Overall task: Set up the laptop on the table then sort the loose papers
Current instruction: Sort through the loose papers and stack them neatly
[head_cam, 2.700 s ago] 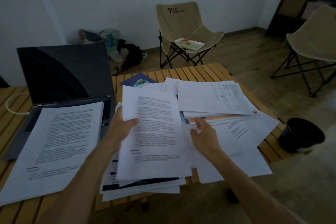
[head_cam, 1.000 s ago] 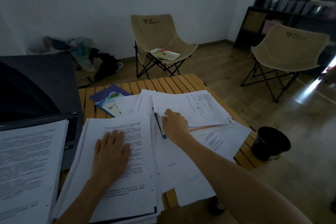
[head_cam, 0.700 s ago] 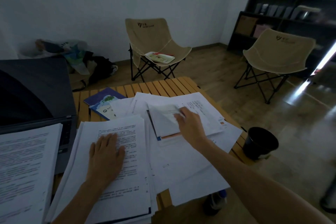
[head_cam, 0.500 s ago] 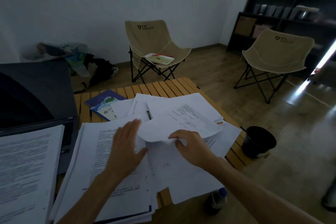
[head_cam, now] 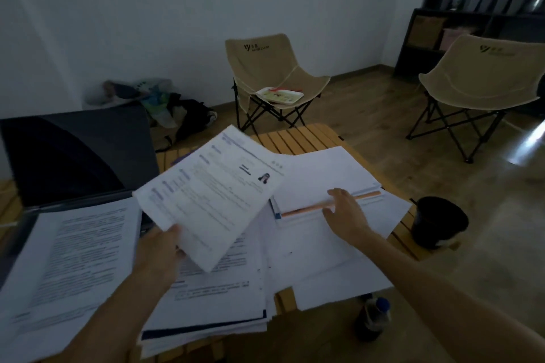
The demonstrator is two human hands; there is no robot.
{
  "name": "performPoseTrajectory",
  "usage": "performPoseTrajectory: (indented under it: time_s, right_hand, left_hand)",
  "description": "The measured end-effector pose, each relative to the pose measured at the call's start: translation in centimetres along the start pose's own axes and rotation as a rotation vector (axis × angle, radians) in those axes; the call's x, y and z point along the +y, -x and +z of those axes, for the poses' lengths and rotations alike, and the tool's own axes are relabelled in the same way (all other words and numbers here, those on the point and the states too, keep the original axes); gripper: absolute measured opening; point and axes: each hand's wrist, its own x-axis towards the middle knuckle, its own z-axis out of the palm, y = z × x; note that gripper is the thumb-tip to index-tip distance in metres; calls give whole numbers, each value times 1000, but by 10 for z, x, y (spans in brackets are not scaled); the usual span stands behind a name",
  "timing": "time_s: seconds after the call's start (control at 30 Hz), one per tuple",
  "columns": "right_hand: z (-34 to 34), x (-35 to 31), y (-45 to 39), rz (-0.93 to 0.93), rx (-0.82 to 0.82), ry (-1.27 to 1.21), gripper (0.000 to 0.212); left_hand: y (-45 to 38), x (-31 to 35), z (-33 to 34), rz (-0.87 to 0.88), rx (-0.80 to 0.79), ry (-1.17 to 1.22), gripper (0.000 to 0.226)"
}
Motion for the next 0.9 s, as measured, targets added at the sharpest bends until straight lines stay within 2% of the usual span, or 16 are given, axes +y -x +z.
performPoseTrajectory:
  time_s: [0.2, 0.27, 0.37, 0.47, 0.6, 0.7, 0.73, 0.77, 0.83, 0.9]
  right_hand:
    - [33, -19, -18, -87, 55, 185, 28]
    - [33, -23, -23, -102, 50, 273, 31]
    - [27, -30, -29, -63, -61, 324, 48]
    - [20, -34, -29, -41, -147, 334, 44]
    - [4, -31, -28, -50, -197, 319, 41]
    - [-10, -21, -31, 8, -158, 186, 37]
    - [-16, -15, -32, 47, -123, 152, 36]
    - [-21, -8, -33, 83, -84, 138, 36]
    - [-28, 4, -35, 136, -31, 182, 38]
    - [-32, 17, -38, 188, 11, 243, 38]
  left_hand:
    - [45, -31, -7, -230, -4, 113, 44]
    - [53, -33, -4, -210, 40, 172, 44]
    - [77, -36, -1, -153, 87, 208, 44]
    - [98, -48, -4, -162, 139, 167, 43]
    - [107, -39, -20, -405, -11, 52, 29]
    - [118, -14, -32, -552, -166, -287, 17]
    - [119, -7, -33, -533, -248, -482, 18]
    - [118, -3, -33, -429, -326, -701, 18]
    - [100, -6, -28, 10, -363, -1082, 18]
    - [75, -13, -15, 429, -226, -1317, 12]
